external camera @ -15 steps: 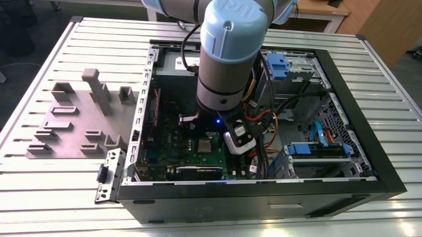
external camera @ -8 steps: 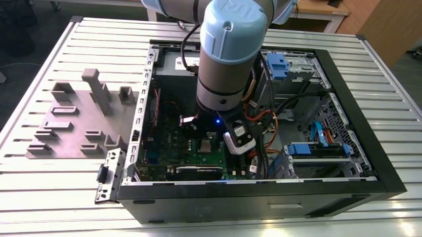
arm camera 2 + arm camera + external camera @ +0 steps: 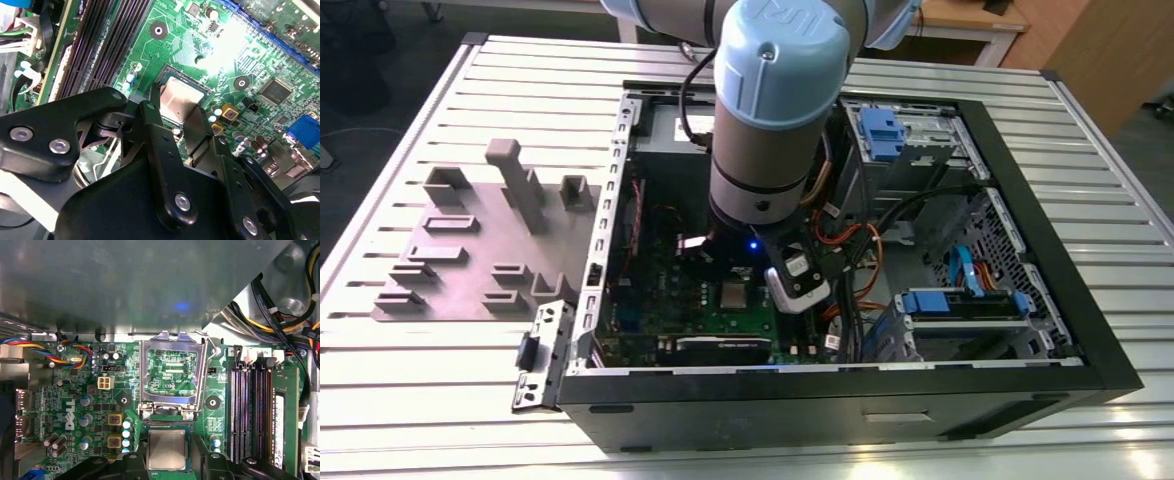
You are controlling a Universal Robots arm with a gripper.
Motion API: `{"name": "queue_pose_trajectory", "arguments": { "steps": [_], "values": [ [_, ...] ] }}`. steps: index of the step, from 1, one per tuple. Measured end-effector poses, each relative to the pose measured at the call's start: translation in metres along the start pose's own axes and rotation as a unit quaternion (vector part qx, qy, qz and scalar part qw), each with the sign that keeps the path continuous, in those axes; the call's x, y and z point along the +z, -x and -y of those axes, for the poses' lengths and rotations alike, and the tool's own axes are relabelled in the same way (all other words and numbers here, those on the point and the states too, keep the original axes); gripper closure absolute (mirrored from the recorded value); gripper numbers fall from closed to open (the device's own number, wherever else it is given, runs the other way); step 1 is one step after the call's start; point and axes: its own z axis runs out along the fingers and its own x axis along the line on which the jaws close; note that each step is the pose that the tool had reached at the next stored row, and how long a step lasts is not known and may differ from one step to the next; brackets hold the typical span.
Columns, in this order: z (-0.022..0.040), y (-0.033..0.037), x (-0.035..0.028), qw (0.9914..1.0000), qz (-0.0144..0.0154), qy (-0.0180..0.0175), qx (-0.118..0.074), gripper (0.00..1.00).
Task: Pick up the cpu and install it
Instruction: 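Place the cpu into insertion slot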
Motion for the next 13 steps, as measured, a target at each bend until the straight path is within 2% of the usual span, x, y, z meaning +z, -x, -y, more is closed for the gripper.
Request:
{"name": "queue_pose_trajectory", "arguments": {
  "steps": [6,7,13],
  "values": [
    [0.0001,-0.0001,0.0008,1.00000,0.0001,0.0001,0.000,0.53],
    [0.0001,-0.0003,0.0010,1.00000,0.0000,0.0001,0.000,0.47],
    [0.0001,-0.0004,0.0020,1.00000,0.0000,0.0008,-0.001,0.47]
  ]
}}
